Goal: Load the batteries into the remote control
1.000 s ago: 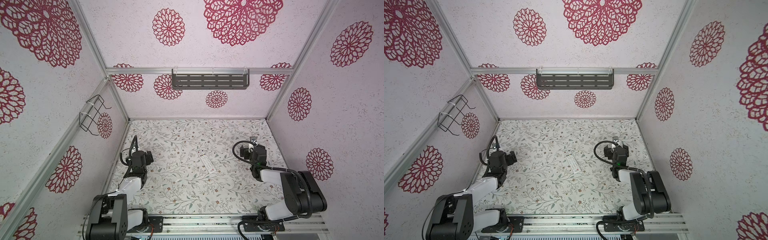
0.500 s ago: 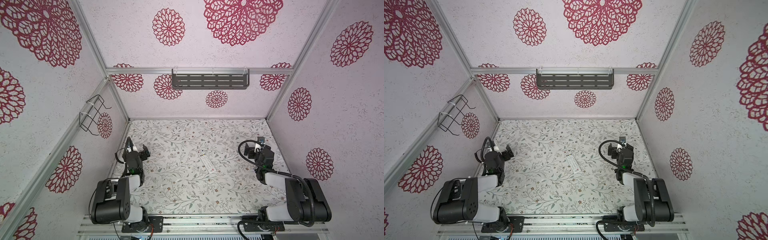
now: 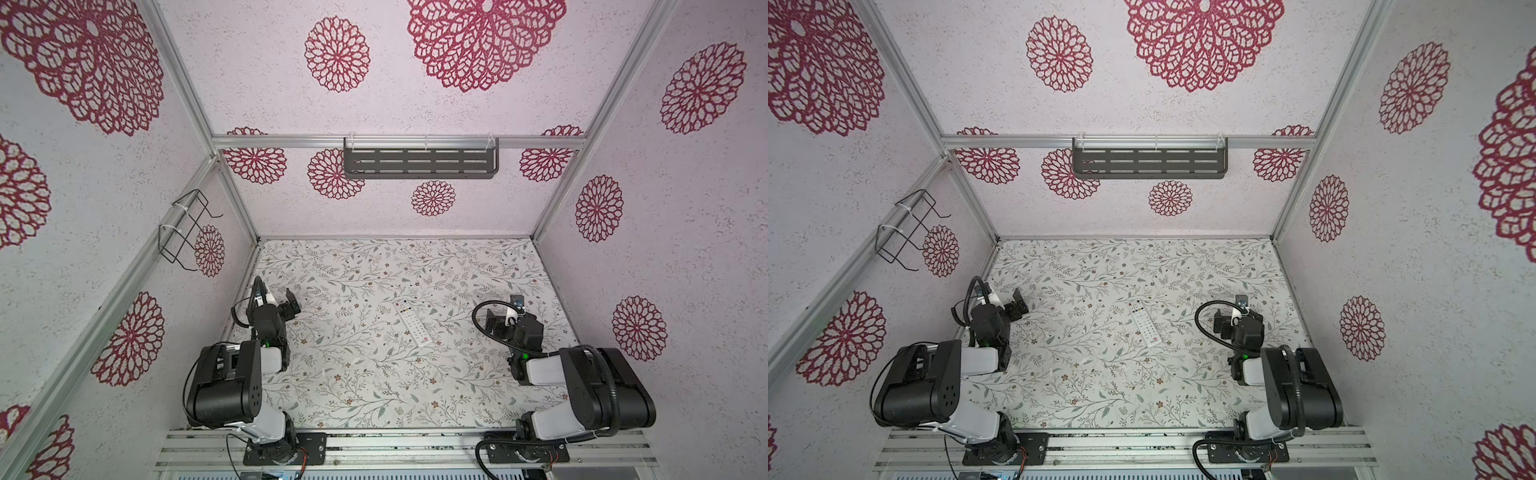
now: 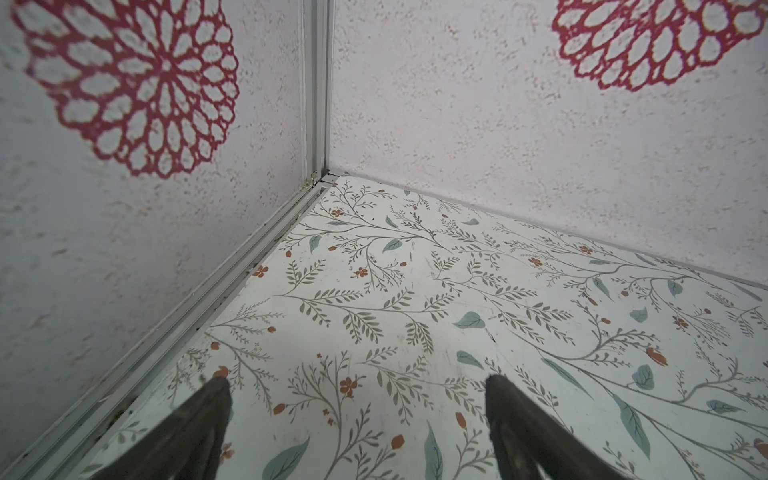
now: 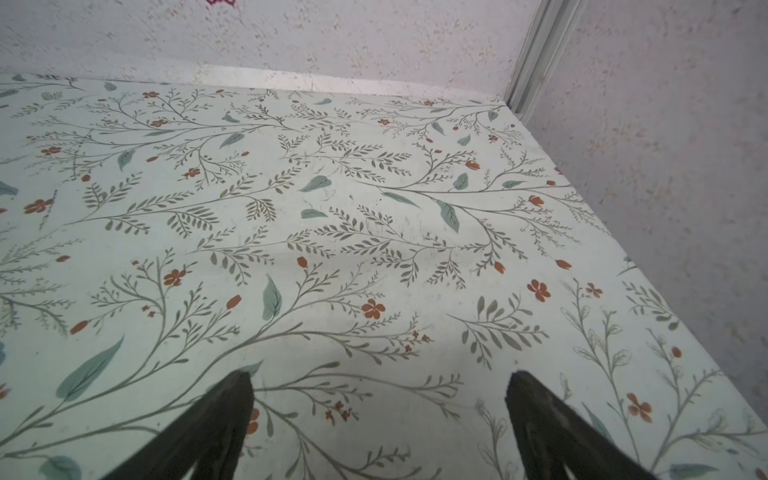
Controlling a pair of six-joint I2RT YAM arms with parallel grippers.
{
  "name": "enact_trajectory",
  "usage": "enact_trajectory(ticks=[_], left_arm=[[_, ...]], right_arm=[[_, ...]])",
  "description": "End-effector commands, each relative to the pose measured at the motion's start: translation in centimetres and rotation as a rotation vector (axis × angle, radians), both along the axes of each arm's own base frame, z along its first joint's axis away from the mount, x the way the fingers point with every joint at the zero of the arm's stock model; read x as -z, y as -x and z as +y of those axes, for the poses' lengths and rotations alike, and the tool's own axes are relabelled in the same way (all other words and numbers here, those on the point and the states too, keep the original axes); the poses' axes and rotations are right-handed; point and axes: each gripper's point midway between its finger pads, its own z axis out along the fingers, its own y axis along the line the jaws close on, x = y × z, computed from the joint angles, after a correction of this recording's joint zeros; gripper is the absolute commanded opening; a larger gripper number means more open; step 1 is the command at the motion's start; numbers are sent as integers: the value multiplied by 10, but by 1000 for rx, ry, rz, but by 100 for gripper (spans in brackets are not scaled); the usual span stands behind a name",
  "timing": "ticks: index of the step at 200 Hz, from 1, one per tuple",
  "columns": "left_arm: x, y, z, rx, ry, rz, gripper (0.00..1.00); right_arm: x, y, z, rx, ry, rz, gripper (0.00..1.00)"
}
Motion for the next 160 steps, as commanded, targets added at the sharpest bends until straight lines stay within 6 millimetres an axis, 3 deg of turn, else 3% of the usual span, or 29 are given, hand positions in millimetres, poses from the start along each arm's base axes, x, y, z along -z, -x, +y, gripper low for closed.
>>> enact_trajectory(ticks=[1, 41, 160], left_arm=[[-4, -2, 0, 7, -17, -4, 97], [-1, -13, -19, 128, -34, 39, 97], [-1, -13, -19, 127, -35, 37, 97]], right_arm=[[-37, -16, -9, 52, -25, -151, 99], [-37, -15, -16, 97, -24, -154, 99], [-37, -15, -16, 95, -24, -153, 99]])
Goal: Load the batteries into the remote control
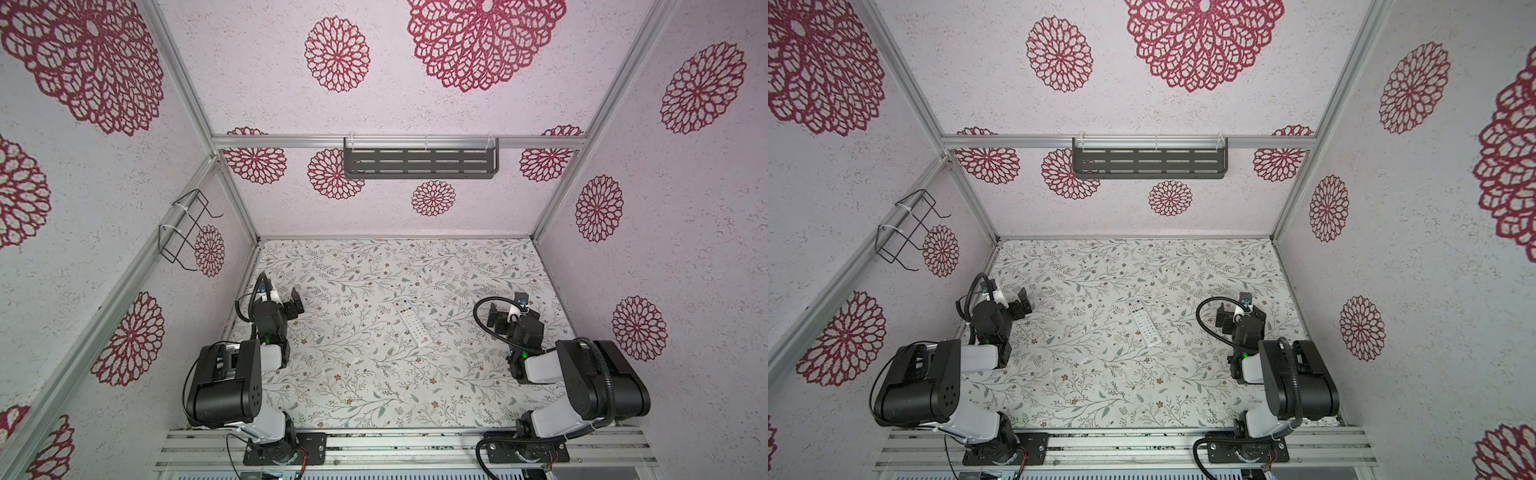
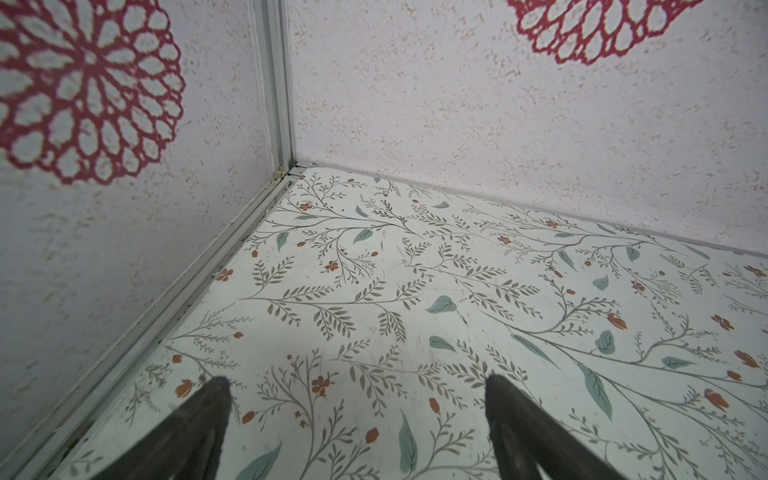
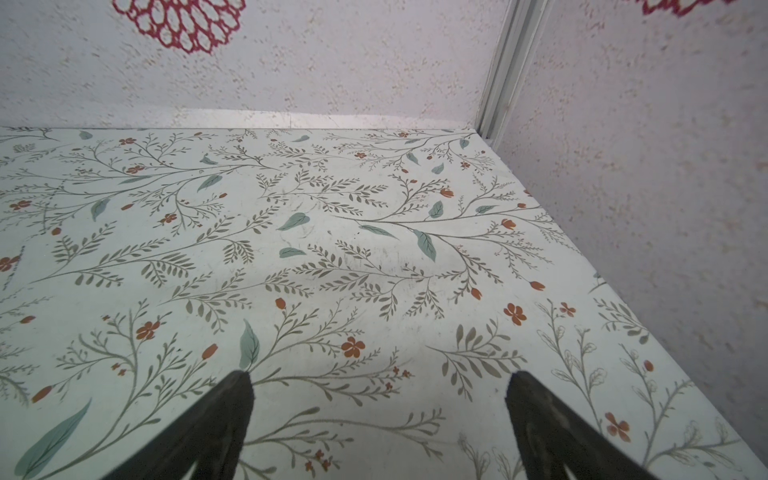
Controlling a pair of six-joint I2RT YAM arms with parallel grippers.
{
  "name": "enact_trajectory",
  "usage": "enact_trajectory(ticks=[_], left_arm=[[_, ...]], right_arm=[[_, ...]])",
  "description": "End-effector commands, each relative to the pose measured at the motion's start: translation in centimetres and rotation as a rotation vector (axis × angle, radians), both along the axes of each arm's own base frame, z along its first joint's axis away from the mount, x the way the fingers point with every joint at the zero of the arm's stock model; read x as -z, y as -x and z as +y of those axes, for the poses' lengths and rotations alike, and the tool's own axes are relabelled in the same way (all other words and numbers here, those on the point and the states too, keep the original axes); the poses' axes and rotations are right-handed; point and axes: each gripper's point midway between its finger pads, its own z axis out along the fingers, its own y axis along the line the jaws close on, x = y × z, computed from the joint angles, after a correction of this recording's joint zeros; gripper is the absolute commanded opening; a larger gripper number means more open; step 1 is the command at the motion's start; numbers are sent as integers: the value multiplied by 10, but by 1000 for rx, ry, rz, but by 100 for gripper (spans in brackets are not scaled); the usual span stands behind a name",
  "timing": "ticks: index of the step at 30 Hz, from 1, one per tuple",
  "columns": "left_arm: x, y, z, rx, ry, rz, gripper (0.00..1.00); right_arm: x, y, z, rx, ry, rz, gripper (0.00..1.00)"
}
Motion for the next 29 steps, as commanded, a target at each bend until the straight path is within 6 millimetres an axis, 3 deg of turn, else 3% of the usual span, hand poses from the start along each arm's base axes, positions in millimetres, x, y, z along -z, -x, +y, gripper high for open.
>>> enact_trajectory(ticks=[1, 6, 9, 11, 29], left_arm=[[-4, -3, -2, 17, -27, -1, 97], [-4, -3, -2, 17, -27, -1, 97], [-3, -3, -2, 18, -25, 0, 97], [-3, -3, -2, 18, -26, 1, 97], [-3, -4, -3, 17, -30, 3, 97]], right_arm=[[-21, -7, -5, 26, -14, -78, 99], [-24, -3, 17, -111, -7, -103, 99], [-23, -5, 12, -79, -12, -94, 99], [-21, -7, -7, 34, -29, -78, 99], [-21, -7, -6, 36, -21, -79, 99]])
